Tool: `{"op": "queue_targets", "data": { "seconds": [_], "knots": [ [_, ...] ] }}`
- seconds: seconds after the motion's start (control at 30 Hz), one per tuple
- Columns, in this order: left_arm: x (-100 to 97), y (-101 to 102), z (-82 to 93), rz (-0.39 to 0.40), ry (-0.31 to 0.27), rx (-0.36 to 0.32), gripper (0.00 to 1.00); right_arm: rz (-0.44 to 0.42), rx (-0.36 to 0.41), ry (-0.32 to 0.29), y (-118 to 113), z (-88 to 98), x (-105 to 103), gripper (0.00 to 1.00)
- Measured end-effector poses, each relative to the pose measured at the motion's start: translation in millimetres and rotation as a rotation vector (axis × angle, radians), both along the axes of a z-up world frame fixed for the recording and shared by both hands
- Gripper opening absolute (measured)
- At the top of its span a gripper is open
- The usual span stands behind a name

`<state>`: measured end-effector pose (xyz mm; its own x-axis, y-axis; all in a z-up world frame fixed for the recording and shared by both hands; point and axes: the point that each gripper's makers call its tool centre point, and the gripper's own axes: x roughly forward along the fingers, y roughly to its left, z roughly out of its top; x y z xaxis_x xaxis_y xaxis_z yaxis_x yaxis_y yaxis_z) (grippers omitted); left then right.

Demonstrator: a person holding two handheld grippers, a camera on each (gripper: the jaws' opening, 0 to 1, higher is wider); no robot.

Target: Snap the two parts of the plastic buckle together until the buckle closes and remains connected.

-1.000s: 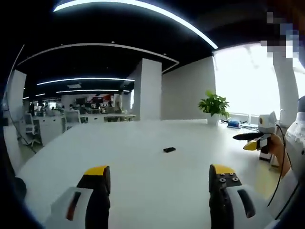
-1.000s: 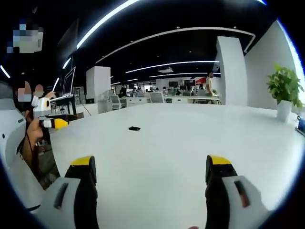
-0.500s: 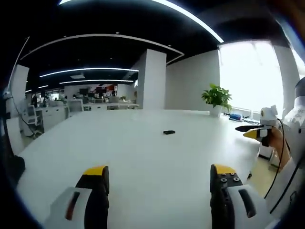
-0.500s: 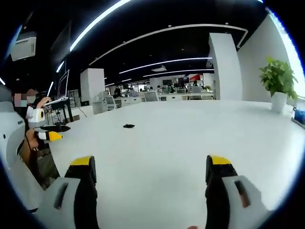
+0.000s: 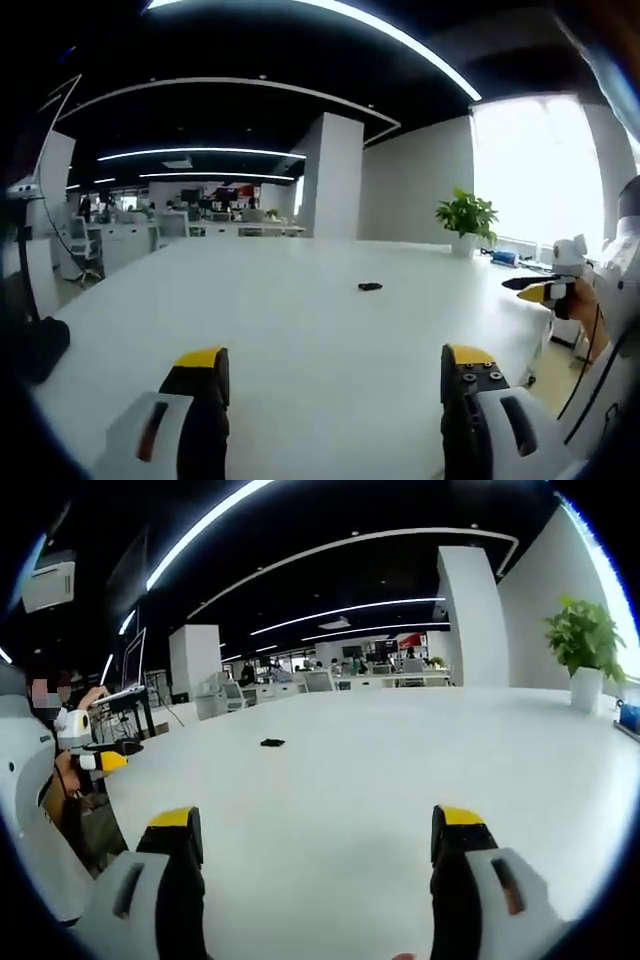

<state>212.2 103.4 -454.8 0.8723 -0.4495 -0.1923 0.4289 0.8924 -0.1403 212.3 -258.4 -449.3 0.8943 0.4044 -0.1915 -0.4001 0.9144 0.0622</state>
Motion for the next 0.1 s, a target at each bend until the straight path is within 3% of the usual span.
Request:
{"op": "queue_targets", "data": {
  "seconds": [0.1],
  "knots": [
    [0.7,4.9,0.2,0.014,-0.001,-0.001,0.89,-0.002,-0.001,0.000,-0.6,0.1,-0.6,0.97]
  ]
}}
